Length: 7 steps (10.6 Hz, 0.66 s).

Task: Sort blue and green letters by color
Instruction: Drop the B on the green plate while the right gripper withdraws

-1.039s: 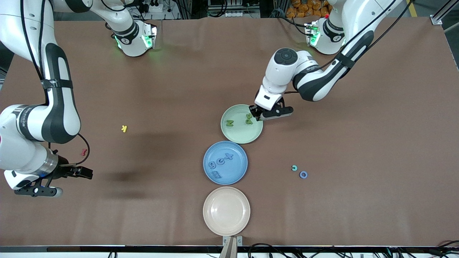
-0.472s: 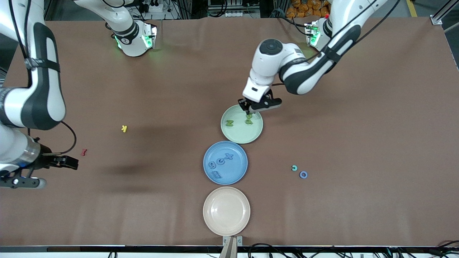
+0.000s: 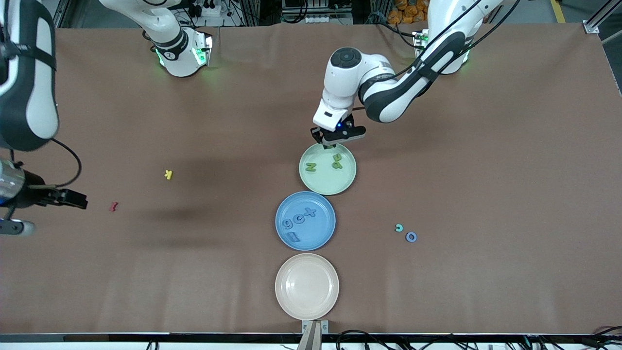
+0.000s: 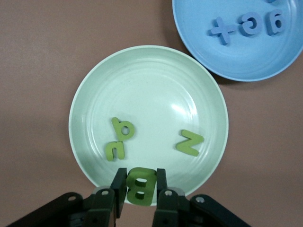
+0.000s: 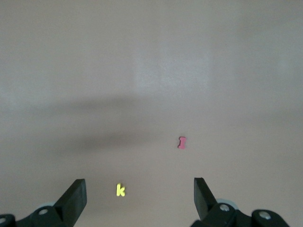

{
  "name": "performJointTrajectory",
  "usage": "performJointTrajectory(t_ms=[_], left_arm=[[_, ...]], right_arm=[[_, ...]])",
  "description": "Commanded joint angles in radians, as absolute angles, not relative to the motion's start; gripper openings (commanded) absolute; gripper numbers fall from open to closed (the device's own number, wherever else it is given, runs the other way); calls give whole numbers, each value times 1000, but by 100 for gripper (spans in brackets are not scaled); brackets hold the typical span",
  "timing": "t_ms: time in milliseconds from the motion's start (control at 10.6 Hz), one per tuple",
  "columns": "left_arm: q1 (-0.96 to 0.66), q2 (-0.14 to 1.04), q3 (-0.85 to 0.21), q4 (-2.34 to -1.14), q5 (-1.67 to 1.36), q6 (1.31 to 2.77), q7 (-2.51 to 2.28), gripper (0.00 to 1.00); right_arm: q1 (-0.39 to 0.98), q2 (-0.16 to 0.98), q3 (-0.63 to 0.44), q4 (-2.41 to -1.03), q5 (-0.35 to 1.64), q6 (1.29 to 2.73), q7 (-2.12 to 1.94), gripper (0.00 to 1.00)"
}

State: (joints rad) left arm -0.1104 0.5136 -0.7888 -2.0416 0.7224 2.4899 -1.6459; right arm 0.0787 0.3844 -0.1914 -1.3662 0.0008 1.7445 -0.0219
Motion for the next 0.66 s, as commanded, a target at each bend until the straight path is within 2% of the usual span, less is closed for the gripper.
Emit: performJointTrajectory(t_ms=[0, 283, 378, 472, 567], left_arm=[[-236, 621, -668, -1941, 739, 2476, -1658, 0], [-340, 641, -575, -1916, 727, 2476, -1684, 2], [-345, 641, -565, -1916, 729, 2476, -1690, 70], [-342, 641, -561, -1908, 735, 2476, -1692, 100], [-333, 637, -552, -1904, 727, 2474, -1690, 100]], right_arm=[[57, 263, -179, -1391, -11, 1665, -25, 100], [60, 198, -179, -1391, -9, 1626, -25, 100], [66, 178, -178, -1391, -5, 1626, -23, 100], [87, 154, -179, -1394, -6, 1614, -18, 100], [97, 131, -179, -1394, -5, 1579, -9, 100]])
